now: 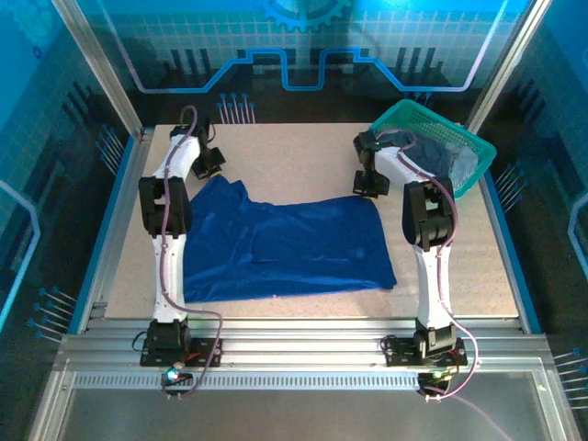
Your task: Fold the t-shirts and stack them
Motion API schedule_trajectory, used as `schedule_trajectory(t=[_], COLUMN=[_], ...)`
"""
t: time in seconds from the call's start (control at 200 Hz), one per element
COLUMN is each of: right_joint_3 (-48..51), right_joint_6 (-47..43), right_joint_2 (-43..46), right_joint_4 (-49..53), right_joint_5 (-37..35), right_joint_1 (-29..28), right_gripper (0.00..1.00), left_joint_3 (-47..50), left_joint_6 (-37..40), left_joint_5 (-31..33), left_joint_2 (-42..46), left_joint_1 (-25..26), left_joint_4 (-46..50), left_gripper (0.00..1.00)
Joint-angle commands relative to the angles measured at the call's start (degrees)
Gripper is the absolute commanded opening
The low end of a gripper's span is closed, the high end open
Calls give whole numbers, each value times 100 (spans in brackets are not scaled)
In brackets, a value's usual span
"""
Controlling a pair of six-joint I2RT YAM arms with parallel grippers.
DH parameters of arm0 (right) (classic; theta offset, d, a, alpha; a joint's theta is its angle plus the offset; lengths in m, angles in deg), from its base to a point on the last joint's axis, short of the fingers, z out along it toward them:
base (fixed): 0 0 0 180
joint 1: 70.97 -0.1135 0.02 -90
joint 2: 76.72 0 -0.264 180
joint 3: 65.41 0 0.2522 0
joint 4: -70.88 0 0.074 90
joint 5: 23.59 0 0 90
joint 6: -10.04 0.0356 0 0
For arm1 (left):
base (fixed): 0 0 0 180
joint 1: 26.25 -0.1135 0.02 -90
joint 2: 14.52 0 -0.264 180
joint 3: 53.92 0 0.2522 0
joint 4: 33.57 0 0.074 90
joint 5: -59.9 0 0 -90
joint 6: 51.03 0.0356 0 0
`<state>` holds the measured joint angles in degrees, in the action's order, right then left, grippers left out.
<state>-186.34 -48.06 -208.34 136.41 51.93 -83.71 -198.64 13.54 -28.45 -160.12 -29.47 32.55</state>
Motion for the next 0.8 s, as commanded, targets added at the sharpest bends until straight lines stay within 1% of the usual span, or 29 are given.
schedule_trajectory(t=[0.0, 0.05, 0.15, 0.28, 0.405, 0.625, 0.72, 0.795], right_joint_3=[101, 151, 267, 496, 781, 1471, 1834, 2129], right_joint_6=[-53, -93, -135, -164, -175, -248, -294, -290], right_joint_2=[249, 335, 509, 750, 1073, 1787, 2049, 2259], right_joint_4=[-213, -271, -362, -439, -507, -672, -729, -739], right_joint_5=[88, 144, 237, 341, 356, 484, 534, 562], right_joint_1=[134, 135, 138, 139, 131, 129, 123, 124], right_gripper=[0, 0, 0, 0, 0, 0, 0, 0], left_joint_3=[368, 898, 2262, 3760, 4964, 6306, 6802, 7095], left_joint_6=[166, 201, 267, 324, 408, 573, 586, 527], left_joint_5=[202, 183, 224, 193, -128, -129, -166, -26], left_joint_2=[779, 1255, 2348, 3500, 4433, 5876, 6374, 6757], left_joint_1=[144, 202, 293, 296, 296, 297, 296, 296], left_joint_4=[-160, -576, -1388, -1873, -2311, -2319, -2204, -1974], left_gripper=[0, 0, 0, 0, 0, 0, 0, 0])
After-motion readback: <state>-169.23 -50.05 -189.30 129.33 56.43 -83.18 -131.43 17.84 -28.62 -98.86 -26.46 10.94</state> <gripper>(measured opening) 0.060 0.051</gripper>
